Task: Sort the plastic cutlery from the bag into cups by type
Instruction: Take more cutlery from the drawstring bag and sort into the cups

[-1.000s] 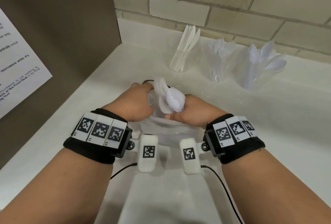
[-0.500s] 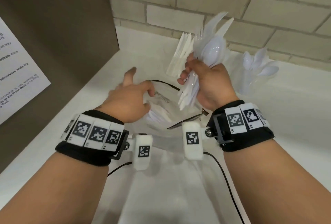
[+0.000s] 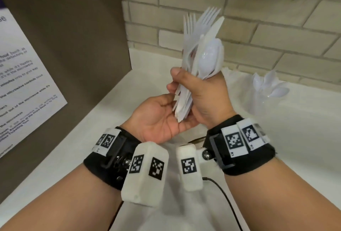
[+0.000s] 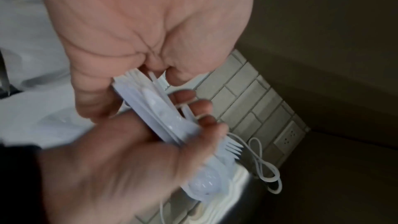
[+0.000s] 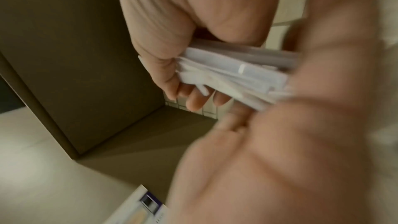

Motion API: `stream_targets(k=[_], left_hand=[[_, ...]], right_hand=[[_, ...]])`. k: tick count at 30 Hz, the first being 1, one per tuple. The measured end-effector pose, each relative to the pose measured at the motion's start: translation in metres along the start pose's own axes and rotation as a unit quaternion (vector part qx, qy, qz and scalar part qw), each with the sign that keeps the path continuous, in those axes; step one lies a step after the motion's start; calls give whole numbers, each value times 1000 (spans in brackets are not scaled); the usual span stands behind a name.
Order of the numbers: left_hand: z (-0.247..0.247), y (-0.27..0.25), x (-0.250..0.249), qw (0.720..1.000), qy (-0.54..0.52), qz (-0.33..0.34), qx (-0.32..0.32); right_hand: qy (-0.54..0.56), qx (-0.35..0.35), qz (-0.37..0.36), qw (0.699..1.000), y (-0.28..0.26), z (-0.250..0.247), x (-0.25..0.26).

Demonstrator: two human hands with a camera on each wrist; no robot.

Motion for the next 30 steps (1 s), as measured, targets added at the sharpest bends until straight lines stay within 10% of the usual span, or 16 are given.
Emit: stream_targets(k=[20,25,30], left_hand=[[-13,-2,2,998,-26,15,-54],[-14,-12,-14,985,139,80,-61],[8,-22,-24,895,420,120,-95]], right_hand=[[-40,4,43,998,-11,-9,-49],[53,60,110,991,-10,-12,-56],[-79,219,143,962,-37,11,-72]])
Point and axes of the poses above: each hand's wrist, its own y-axis towards the middle knuckle, its own z-axis out of the palm, x = y × z, the point moved 7 cm from there along y, towards the middle knuckle, and after that the axes turned 4 degrees about -z, right-handed, at the moved point
